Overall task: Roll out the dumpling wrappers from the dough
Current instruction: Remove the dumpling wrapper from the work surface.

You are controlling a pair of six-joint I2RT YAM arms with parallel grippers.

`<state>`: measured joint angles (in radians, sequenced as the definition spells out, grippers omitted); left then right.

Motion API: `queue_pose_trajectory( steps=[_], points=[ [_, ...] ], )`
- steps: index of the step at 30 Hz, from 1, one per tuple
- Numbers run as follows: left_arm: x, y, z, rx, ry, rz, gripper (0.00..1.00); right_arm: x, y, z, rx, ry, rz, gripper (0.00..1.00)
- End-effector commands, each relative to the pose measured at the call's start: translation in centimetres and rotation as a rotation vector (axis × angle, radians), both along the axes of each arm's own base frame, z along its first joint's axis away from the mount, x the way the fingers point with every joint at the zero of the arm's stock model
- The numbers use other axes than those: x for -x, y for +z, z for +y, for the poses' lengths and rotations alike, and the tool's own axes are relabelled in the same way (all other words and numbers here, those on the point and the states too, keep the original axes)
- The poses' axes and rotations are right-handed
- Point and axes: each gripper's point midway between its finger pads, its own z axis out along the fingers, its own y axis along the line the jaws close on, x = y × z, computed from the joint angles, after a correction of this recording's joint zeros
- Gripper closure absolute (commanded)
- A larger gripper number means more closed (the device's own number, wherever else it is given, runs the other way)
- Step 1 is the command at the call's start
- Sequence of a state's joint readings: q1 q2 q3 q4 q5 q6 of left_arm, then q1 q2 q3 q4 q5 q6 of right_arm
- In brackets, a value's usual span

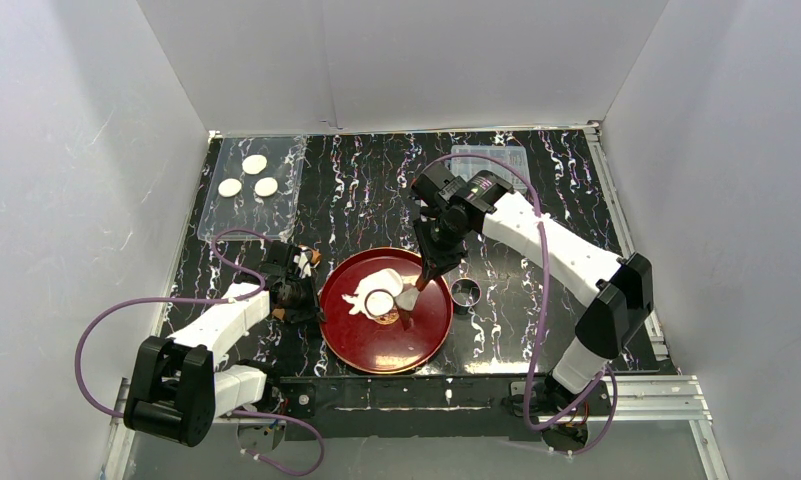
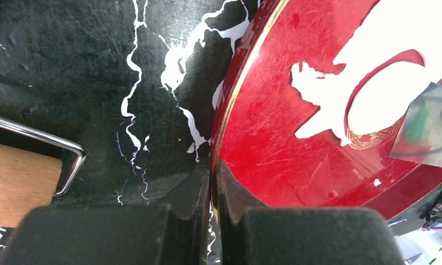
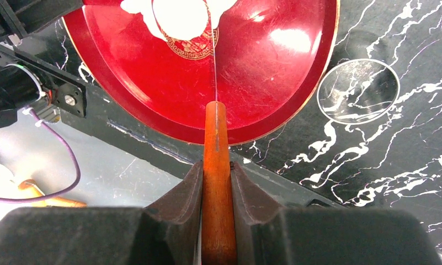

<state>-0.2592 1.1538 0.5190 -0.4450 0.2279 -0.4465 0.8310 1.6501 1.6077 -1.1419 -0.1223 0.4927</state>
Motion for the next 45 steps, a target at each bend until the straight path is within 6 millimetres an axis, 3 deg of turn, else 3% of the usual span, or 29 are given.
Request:
queue_pose_trajectory(
  steps=[1,7,14,23,45],
  points=[
    [0.6,0.2,-0.4,0.020,-0.041,-0.004,1.00,-2.3,0.1,-0.9,0.070,-0.018,-0.096,0.99],
    [0.5,0.3,-0.5,0.023,-0.043,-0.006,1.00,-2.7,-0.3,-0.6,0.072,0.008,-0.106,0.99],
    [0.6,0.4,-0.7,0.033,-0.057,-0.007,1.00,-4.8,-0.3,-1.7,0.172,0.037,-0.196,0.99],
    [0.6,0.5,-0.9,0.042,-0.069,-0.007,1.00,-6.5,0.0,-1.1,0.176,0.120,-0.270,0.99],
    [0.8,0.5,-1.6,0.070,-0.116,0.012,1.00,-8.5,0.9,4.6,0.000,0.564,-0.535,0.99]
  ],
)
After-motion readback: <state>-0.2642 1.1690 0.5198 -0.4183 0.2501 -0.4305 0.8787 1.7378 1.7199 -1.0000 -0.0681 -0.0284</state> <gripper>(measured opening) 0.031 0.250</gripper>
